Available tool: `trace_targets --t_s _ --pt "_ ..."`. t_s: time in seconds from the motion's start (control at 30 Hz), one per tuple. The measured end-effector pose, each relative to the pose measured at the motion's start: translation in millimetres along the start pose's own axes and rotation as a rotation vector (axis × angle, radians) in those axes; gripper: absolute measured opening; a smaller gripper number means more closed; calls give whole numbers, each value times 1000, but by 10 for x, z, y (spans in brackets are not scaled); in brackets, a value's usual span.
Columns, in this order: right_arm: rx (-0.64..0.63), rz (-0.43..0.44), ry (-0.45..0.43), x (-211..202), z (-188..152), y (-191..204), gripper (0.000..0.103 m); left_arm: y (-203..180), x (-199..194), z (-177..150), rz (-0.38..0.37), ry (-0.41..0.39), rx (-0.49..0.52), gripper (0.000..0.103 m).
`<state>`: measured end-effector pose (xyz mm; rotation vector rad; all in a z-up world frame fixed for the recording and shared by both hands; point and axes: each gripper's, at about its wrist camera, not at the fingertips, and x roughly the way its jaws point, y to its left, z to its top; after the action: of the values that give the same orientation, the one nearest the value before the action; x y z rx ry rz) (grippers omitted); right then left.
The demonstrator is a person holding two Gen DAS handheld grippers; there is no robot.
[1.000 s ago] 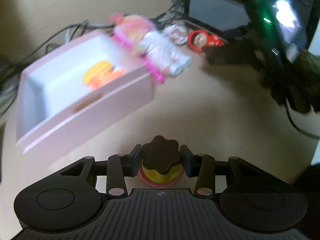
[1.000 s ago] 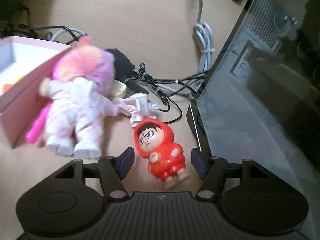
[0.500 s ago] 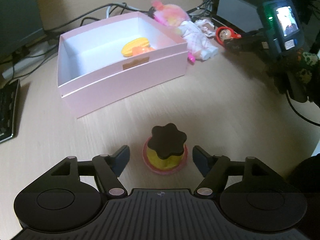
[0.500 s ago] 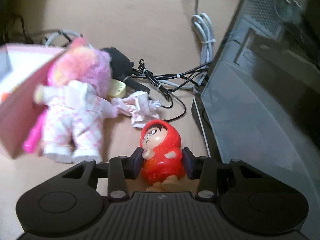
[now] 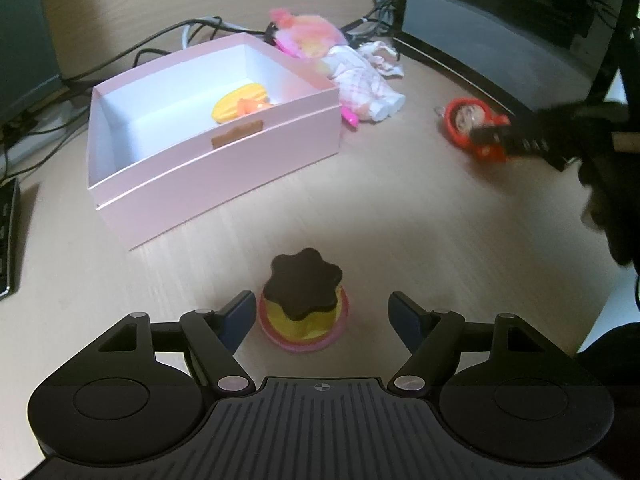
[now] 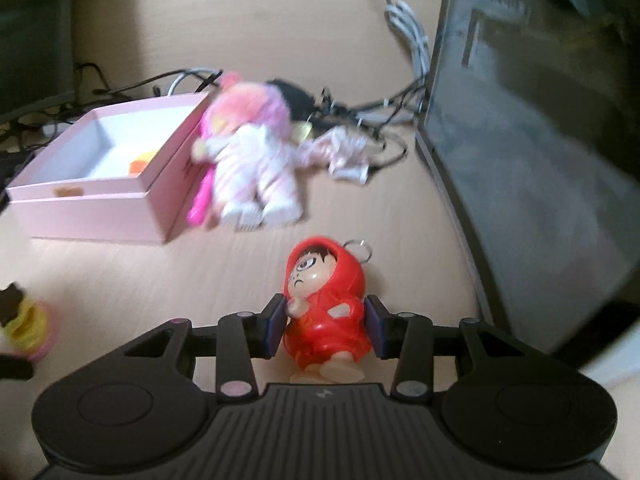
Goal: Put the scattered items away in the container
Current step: 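Carry the pudding toy and red doll over the pink box with both tools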
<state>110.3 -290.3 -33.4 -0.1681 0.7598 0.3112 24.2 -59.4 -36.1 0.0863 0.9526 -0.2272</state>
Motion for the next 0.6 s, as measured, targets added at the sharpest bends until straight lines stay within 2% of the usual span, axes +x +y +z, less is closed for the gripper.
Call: trace_targets --t_s 0.13,0.23,0.37,0.5,0.6 --pt "-3 8 1 -72 -77 51 45 5 -25 -46 10 -2 5 78" --pt "-9 9 2 -104 -124 71 51 32 -30 -74 67 3 5 78" --pt "-28 8 2 -127 -157 91 54 132 -37 -91 114 7 -44 78" --pt "-39 18 -9 -123 -131 74 64 146 -75 -92 108 1 -65 82" --pt "-37 33 -13 -79 -95 55 65 92 -52 -38 67 -7 -85 84"
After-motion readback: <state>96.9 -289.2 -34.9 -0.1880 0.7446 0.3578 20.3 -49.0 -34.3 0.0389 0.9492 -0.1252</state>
